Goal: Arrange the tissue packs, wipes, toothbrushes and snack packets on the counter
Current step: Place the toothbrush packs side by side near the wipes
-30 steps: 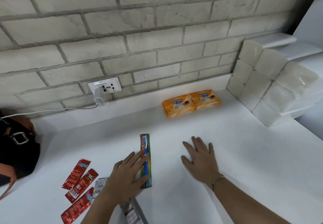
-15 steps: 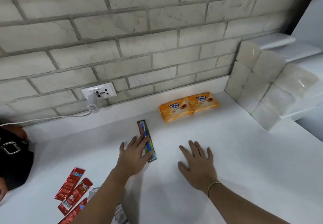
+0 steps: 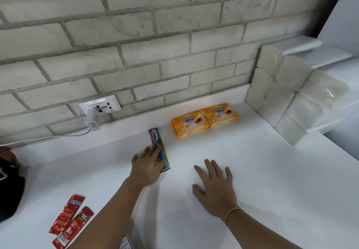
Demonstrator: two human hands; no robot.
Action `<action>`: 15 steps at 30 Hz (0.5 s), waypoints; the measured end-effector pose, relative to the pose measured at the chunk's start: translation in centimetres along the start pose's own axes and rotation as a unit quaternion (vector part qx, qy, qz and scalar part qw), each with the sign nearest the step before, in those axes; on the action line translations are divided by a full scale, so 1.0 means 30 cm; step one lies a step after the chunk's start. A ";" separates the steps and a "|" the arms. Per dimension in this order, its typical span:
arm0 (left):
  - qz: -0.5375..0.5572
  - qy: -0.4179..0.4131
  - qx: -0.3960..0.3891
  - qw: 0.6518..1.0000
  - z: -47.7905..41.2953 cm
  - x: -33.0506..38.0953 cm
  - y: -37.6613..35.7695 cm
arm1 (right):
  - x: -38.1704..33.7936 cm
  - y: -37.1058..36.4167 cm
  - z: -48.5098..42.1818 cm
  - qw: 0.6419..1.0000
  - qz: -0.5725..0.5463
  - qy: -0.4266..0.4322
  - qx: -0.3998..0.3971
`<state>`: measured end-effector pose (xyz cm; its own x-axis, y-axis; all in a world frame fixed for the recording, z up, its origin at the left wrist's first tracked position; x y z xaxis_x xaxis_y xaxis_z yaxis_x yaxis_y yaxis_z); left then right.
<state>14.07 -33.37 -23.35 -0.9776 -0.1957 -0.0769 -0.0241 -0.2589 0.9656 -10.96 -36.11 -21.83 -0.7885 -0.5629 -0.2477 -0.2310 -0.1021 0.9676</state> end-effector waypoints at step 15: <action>0.125 0.065 0.074 0.987 0.026 -0.030 0.052 | 0.002 0.002 0.000 1.000 -0.008 -0.006 -0.012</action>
<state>14.75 -32.84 -21.57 -0.9222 -0.3579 0.1464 0.1751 -0.0490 0.9833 -11.02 -36.15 -21.78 -0.7915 -0.5514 -0.2638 -0.2302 -0.1310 0.9643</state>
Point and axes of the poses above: each hand's wrist, its own z-axis away from the middle knuckle, its own y-axis out of the back of the hand, x = y × z, the point moved 10 cm from there along -z, towards the middle knuckle, and after that the axes turned 1 degree about x, right-handed, at the moved point
